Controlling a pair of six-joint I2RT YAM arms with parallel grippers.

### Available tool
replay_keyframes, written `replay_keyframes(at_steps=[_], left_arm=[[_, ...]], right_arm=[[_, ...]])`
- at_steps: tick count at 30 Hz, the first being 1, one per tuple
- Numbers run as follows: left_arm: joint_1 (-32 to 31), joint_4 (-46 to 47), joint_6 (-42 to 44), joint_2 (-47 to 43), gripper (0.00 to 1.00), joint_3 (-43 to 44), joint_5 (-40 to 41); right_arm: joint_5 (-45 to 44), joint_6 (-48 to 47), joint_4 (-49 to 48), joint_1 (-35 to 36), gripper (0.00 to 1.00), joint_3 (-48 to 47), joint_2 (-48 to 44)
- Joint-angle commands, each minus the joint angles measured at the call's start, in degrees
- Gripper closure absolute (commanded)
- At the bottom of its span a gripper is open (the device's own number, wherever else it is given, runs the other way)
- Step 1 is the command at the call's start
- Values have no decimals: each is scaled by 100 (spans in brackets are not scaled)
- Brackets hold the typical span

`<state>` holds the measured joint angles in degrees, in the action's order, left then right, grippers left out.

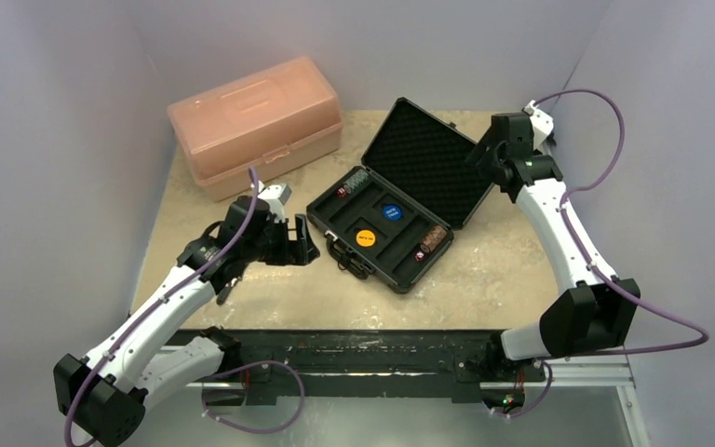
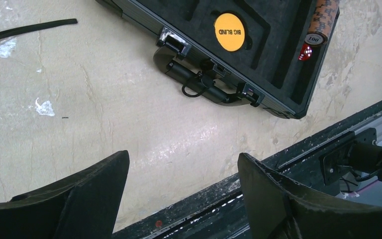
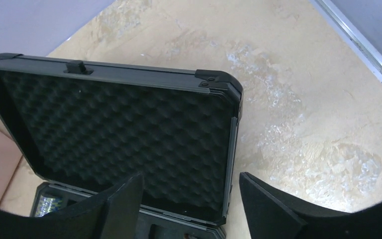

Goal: Pack up texas hold em set

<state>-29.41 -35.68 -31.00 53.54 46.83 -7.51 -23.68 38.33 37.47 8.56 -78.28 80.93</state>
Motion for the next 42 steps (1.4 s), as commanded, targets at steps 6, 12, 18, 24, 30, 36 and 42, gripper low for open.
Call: replay_keyframes(at_steps=[6, 12, 18, 24, 30, 36, 42], left_arm=[[-47, 419, -136, 38, 20, -168, -67], [-47, 605, -248, 30, 21, -398, -128], [-60, 701, -309, 12, 21, -579, -178], [-71, 744, -342, -36, 22, -724, -233], [-99, 747, -368, -70, 22, -832, -281], [-123, 779, -385, -157, 22, -987, -286], [-135, 1322, -578, 50, 25, -1125, -273]], right_arm=[[254, -261, -55, -28, 1, -752, -155], [249, -484, -168, -61, 4, -1471, 96], [475, -674, -192, -417, 21, -2347, 777], [828, -889, 90, -729, 36, -3461, 1834], [1243, -940, 445, -1090, 50, -4223, 2889], [2057, -1017, 741, -1338, 63, -4554, 3697], [2654, -1078, 612, -1334, 65, -3953, 3762]])
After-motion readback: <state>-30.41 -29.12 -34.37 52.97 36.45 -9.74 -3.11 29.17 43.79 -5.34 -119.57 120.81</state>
